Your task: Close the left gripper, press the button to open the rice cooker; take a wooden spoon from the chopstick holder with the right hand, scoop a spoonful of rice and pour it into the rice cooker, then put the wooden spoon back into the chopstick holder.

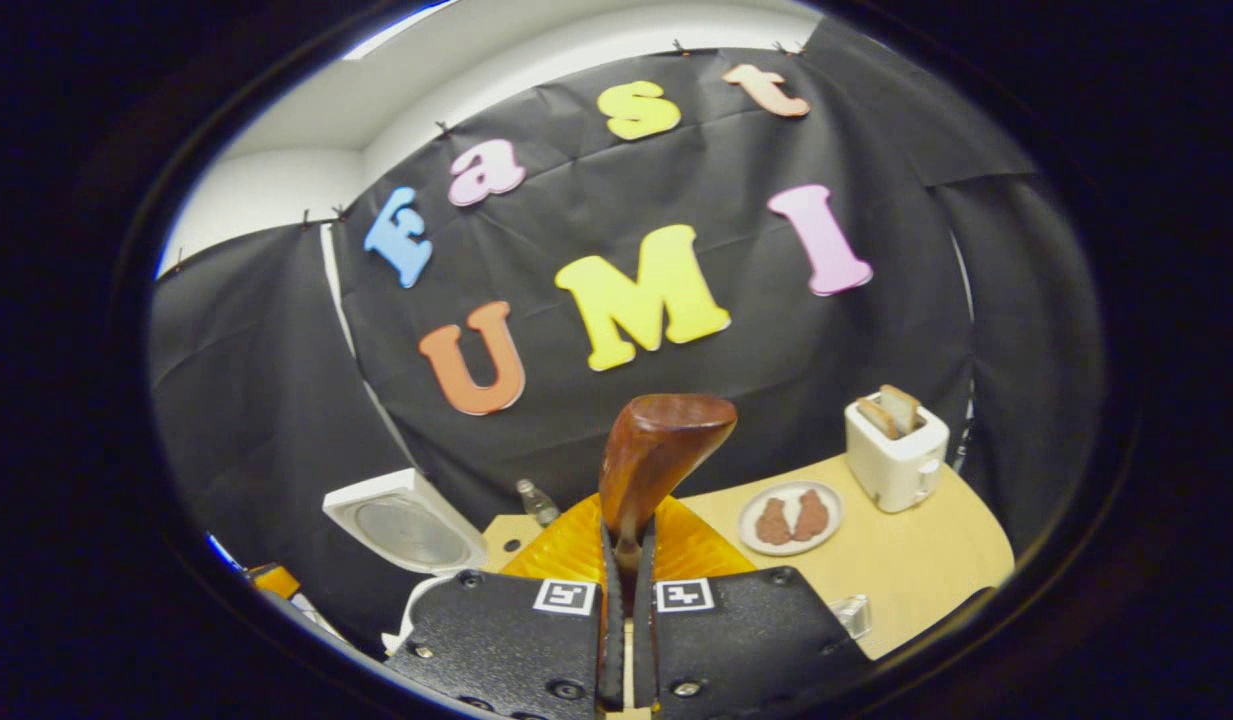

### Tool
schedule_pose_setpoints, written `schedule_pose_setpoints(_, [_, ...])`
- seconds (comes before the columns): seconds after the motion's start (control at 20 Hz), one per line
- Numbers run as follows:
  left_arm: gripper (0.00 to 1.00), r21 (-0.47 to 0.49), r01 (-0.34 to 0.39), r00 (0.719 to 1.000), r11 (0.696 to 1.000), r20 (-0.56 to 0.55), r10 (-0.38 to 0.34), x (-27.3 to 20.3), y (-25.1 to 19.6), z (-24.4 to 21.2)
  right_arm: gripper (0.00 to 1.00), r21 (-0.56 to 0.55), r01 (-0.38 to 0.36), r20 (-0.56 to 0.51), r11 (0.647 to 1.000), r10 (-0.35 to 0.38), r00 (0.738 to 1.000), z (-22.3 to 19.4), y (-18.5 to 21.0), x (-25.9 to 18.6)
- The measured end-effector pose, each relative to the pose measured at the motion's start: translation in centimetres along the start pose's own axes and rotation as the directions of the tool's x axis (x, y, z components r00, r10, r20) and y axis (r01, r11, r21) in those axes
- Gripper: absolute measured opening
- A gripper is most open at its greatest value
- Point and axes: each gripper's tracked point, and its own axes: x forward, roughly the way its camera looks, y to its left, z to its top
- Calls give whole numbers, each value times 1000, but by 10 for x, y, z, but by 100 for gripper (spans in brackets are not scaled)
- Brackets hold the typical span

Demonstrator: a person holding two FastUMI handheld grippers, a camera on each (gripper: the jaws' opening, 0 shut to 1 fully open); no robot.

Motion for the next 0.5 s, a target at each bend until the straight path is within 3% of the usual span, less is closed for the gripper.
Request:
schedule_pose_setpoints(0.25, [94, 30, 23, 999, 999, -39, -22, 14, -32, -1, 9, -7, 172, -45, 985, -172, 984, -30, -114, -6])
schedule_pose_setpoints(0.5, [94, 54, 9, 998, 999, -56, -6, 20, -47, 0, 9, 42, 270, -143, 962, -262, 954, -96, -180, 2])
